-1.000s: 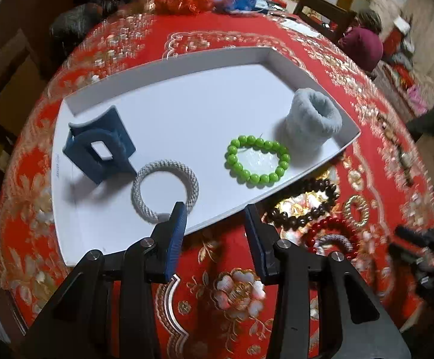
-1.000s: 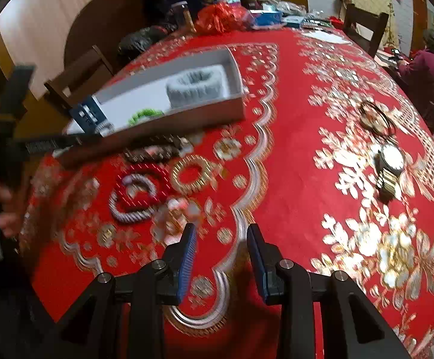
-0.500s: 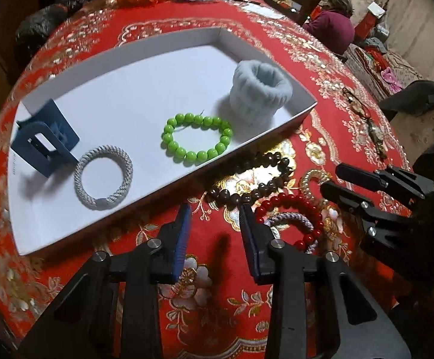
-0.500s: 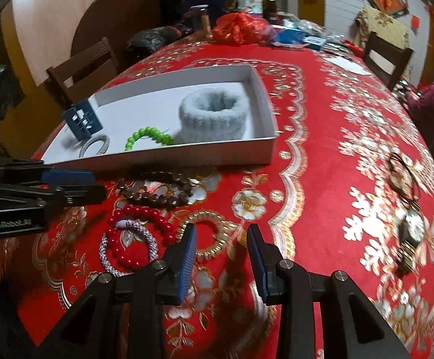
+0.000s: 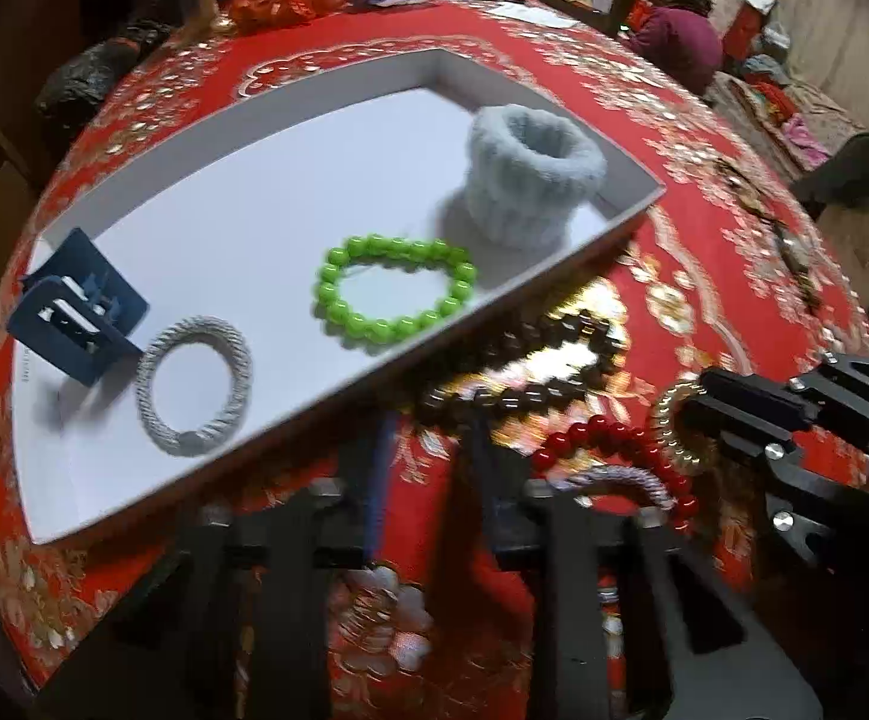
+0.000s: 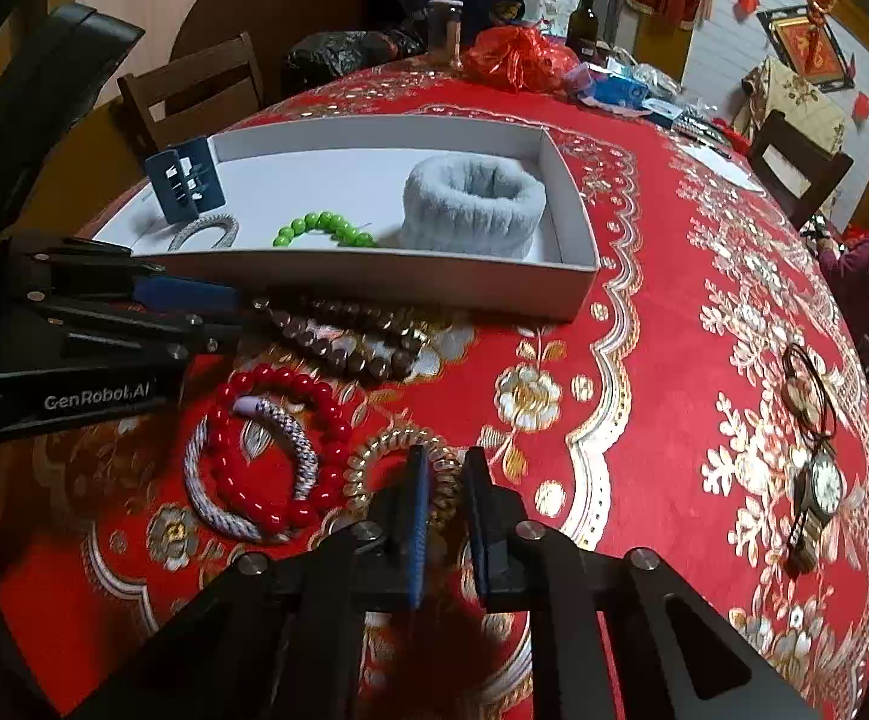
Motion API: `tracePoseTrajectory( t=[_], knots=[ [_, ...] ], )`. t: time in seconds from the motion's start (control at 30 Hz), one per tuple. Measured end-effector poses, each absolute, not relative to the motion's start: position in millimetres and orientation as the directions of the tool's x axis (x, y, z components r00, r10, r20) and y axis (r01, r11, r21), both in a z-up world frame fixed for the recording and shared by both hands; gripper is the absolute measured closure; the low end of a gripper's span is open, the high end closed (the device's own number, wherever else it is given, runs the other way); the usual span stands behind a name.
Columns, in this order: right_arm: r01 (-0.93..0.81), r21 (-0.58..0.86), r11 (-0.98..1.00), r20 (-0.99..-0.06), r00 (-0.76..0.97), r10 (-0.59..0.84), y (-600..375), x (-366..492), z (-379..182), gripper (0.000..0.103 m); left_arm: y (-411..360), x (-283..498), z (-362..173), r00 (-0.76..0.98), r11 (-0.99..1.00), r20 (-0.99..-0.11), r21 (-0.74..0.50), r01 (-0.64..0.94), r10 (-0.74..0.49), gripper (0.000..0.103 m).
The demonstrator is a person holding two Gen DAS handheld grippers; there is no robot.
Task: Organize jewelry
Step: 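Move the left gripper to the dark bead bracelet and grasp it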
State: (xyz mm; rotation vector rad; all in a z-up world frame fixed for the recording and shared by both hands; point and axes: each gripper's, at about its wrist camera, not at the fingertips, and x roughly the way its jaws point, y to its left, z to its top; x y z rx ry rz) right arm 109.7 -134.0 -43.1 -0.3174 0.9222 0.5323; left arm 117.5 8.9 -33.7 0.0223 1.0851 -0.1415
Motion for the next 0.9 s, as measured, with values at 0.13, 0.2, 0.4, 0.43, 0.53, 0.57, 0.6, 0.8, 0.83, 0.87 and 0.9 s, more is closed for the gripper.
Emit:
tracePoseTrajectory(
  t=[0.13,0.2,0.4,0.43,0.53,0.57,0.6,0.8,0.83,0.87,0.9],
  knots=[
    [-0.551,-0.023,0.834,-0.825,0.482,0.295,-142,101,-43,0.093,13,112,-33,0.426,0.98,-0.885,-0.142,0.142,-0.19,0.099],
    [-0.546,-0.009,0.838,-0.826,0.477,0.301,-144,99,-43,0.093,15,111,-30,0.43,0.975,-0.876,-0.173,0.139,-0.216,0.099],
    [-0.546,-0.01,0.838,-0.825,0.477,0.301,-144,98,-43,0.093,25,122,-23,0.484,0.967,-0.839,-0.243,0.075,-0.248,0.075],
    [-0.545,-0.01,0.838,-0.826,0.477,0.301,-144,98,-43,0.093,25,126,-26,0.482,0.968,-0.842,-0.242,0.063,-0.242,0.074],
    [-0.544,-0.013,0.839,-0.826,0.479,0.298,-145,98,-43,0.092,20,130,-32,0.483,0.971,-0.844,-0.233,0.058,-0.232,0.069],
    [-0.544,-0.013,0.839,-0.825,0.48,0.298,-145,98,-43,0.092,19,131,-31,0.486,0.972,-0.843,-0.227,0.061,-0.228,0.068],
    [-0.543,-0.012,0.84,-0.825,0.48,0.299,-145,98,-43,0.092,17,130,-31,0.491,0.974,-0.843,-0.218,0.059,-0.219,0.067],
    [-0.541,-0.007,0.841,-0.824,0.479,0.301,-144,97,-43,0.092,11,124,-32,0.49,0.979,-0.848,-0.18,0.092,-0.202,0.067],
    [-0.541,-0.006,0.841,-0.824,0.479,0.303,-144,97,-43,0.092,11,122,-31,0.492,0.981,-0.848,-0.164,0.104,-0.194,0.079],
    [-0.54,-0.005,0.842,-0.824,0.479,0.303,-144,97,-43,0.092,9,119,-29,0.491,0.982,-0.851,-0.147,0.117,-0.186,0.088],
    [-0.539,-0.004,0.842,-0.824,0.479,0.303,-144,97,-42,0.092,7,115,-27,0.481,0.98,-0.856,-0.136,0.147,-0.191,0.094]
  ],
)
